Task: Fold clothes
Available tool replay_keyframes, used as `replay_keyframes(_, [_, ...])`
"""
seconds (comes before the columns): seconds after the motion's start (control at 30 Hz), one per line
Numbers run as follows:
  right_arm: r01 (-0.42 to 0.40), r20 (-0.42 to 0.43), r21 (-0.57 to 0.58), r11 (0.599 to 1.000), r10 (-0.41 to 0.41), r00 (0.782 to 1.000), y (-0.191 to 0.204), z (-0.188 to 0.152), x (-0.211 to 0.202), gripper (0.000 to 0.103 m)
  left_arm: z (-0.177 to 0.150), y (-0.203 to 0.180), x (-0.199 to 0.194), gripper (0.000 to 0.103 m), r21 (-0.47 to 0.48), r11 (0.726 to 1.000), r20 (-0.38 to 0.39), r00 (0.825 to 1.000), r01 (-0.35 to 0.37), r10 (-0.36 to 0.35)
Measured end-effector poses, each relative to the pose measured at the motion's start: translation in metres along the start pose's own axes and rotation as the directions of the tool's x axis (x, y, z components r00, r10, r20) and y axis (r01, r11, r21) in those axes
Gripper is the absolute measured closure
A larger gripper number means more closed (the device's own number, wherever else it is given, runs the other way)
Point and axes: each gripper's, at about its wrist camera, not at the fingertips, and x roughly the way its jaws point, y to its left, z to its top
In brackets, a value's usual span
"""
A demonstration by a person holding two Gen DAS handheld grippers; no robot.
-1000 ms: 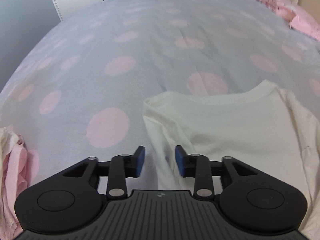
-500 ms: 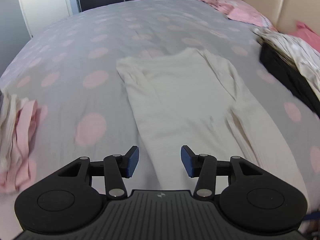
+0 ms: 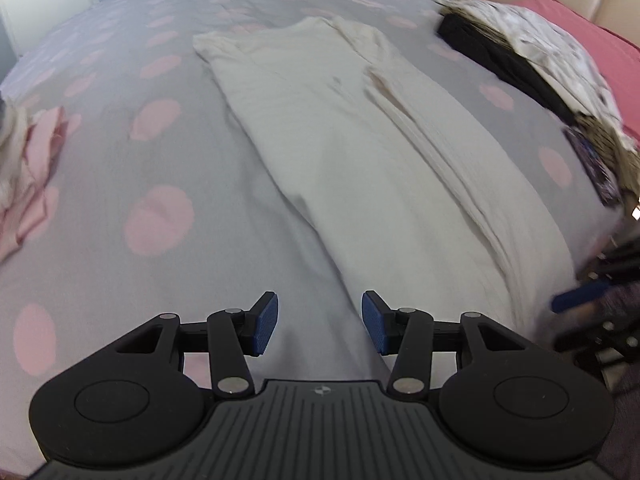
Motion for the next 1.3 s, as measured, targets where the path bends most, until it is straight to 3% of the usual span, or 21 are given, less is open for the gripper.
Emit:
replay_keyframes(0.13, [-0.015, -0.078, -0.041, 0.999, 0.011, 0.997, 0.011, -0.006, 0.02, 0.058, -0.022, -0.02, 0.002, 0.059, 0.075, 0.993, -0.087, 0.992, 0.093, -0.087])
replay_keyframes(0.3, [-0.006, -0.124, -0.108, 0.994, -0.008, 0.992, 0.022, -0.007, 0.049, 0.058, -0.04, -0.052, 0.019, 0.059, 0.214, 0.968, -0.173, 0.981, 0.128, -0.091])
replay_keyframes(0.43, [0.001, -0.11, -0.062, 0.998, -0.008, 0.994, 0.015, -0.003, 0.068, 0.058, -0.052, -0.061, 0.028, 0.059, 0.253, 0.955, -0.207, 0.973, 0.153, -0.101])
replay_keyframes(0.53, [-0.027, -0.107, -0.011, 1.0, 0.026, 0.994, 0.012, 0.0, 0.081, 0.064, -0.054, -0.061, 0.032, 0.059, 0.255, 0.954, -0.204, 0.973, 0.156, -0.104])
replay_keyframes(0.6, [-0.032, -0.112, -0.001, 0.999, 0.032, 0.993, 0.012, 0.001, 0.083, 0.091, -0.054, -0.059, 0.032, 0.059, 0.244, 0.955, -0.2, 0.972, 0.167, -0.119])
replay_keyframes(0.67, [-0.03, -0.119, 0.007, 1.0, 0.031, 0.992, 0.012, 0.001, 0.081, 0.097, -0.054, -0.059, 0.032, 0.059, 0.239, 0.956, -0.201, 0.972, 0.173, -0.126])
replay_keyframes(0.87, [-0.03, -0.143, 0.016, 0.999, 0.032, 0.989, 0.022, 0.002, 0.052, 0.099, -0.055, -0.056, 0.033, 0.057, 0.231, 0.952, -0.217, 0.965, 0.201, -0.151])
replay_keyframes(1.07, [0.024, -0.181, -0.013, 1.0, -0.026, 0.983, 0.027, 0.004, 0.063, 0.099, -0.056, -0.062, 0.04, 0.054, 0.249, 0.945, -0.23, 0.961, 0.211, -0.154])
replay_keyframes(1.23, [0.005, -0.207, 0.0, 1.0, -0.005, 0.978, 0.026, 0.007, 0.079, 0.099, -0.057, -0.056, 0.048, 0.053, 0.208, 0.95, -0.239, 0.954, 0.234, -0.182])
replay_keyframes(1.3, [0.017, -0.235, 0.004, 1.0, -0.016, 0.972, 0.025, 0.005, 0.087, 0.099, -0.058, -0.057, 0.055, 0.063, 0.189, 0.949, -0.262, 0.944, 0.254, -0.201])
